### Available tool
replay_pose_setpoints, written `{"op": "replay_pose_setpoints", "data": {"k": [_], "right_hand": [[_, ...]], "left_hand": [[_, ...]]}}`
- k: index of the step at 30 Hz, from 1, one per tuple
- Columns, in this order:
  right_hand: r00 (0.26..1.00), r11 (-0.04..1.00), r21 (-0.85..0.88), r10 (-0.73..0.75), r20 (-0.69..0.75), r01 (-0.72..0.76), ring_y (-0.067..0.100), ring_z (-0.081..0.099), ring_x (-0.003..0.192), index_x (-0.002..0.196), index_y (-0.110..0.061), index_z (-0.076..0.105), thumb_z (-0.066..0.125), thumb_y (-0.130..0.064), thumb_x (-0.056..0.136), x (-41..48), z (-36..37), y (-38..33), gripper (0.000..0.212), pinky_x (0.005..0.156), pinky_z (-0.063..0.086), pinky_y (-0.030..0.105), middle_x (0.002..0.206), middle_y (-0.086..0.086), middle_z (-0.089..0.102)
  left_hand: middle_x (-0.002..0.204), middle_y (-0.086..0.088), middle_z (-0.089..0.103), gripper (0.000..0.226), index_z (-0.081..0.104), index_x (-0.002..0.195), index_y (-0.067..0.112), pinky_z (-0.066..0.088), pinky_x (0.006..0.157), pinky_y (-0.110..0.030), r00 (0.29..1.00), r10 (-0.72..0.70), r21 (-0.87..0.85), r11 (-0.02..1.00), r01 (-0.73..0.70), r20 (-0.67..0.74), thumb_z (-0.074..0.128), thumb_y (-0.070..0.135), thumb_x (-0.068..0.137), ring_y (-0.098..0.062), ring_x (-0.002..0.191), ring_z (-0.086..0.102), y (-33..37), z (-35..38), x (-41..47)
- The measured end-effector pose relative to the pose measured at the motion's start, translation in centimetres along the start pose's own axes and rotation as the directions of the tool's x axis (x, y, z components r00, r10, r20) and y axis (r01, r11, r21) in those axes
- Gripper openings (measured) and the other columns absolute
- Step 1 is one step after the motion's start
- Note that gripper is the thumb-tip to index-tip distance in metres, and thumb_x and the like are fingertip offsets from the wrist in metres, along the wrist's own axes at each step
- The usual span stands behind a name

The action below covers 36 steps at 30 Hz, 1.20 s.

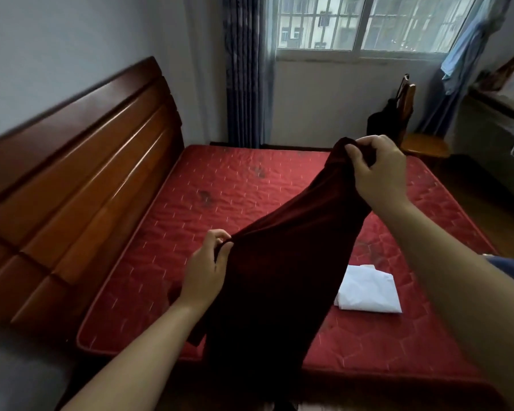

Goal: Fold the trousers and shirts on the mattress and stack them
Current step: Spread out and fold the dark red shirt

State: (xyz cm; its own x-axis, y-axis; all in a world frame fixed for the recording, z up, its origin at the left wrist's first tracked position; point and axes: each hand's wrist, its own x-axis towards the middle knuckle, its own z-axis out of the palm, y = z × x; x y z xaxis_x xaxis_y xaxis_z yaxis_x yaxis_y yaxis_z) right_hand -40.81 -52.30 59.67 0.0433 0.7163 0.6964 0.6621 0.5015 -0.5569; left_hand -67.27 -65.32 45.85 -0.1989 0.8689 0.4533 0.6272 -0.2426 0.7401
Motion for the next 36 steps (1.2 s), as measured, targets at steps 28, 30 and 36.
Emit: {"op": "replay_pose_setpoints", "data": {"k": [28,30,36], "right_hand": [[0.626,0.904,-0.372,0.417,0.659,-0.21,0.03,0.029,0.137,0.138,-0.012,0.041,0.055,-0.042,0.089,-23.6,53.1,41.5,0.059,0.106,0.031,0.05,0.149,0.011,0.029],[0.57,0.892,-0.411,0.439,0.695,-0.186,0.025,0.014,0.143,0.143,-0.019,0.034,0.05,-0.045,0.09,-27.3,53.8,41.4,0.061,0.111,0.017,0.053,0.154,0.005,0.018],[0.534,0.878,-0.469,0.443,0.72,-0.095,0.016,0.003,0.145,0.148,-0.021,0.026,0.044,-0.049,0.093,-31.2,53.0,43.5,0.063,0.115,0.003,0.045,0.157,0.0,0.012]], "left_hand": [[0.107,0.0,0.055,0.023,0.063,0.107,0.024,0.046,0.085,-0.041,0.789,-0.53,0.614,0.746,0.259,0.311,0.064,0.03,0.085,-0.025,0.104,0.053,-51.7,30.9,11.2],[0.107,0.002,0.056,0.028,0.062,0.109,0.025,0.047,0.083,-0.04,0.766,-0.508,0.602,0.773,0.202,0.395,0.064,0.038,0.084,-0.022,0.102,0.054,-52.4,31.9,9.9],[0.102,-0.001,0.064,0.019,0.063,0.106,0.017,0.043,0.081,-0.029,0.794,-0.476,0.462,0.84,0.284,0.379,0.062,0.019,0.087,-0.023,0.097,0.06,-54.5,32.9,9.7]]}}
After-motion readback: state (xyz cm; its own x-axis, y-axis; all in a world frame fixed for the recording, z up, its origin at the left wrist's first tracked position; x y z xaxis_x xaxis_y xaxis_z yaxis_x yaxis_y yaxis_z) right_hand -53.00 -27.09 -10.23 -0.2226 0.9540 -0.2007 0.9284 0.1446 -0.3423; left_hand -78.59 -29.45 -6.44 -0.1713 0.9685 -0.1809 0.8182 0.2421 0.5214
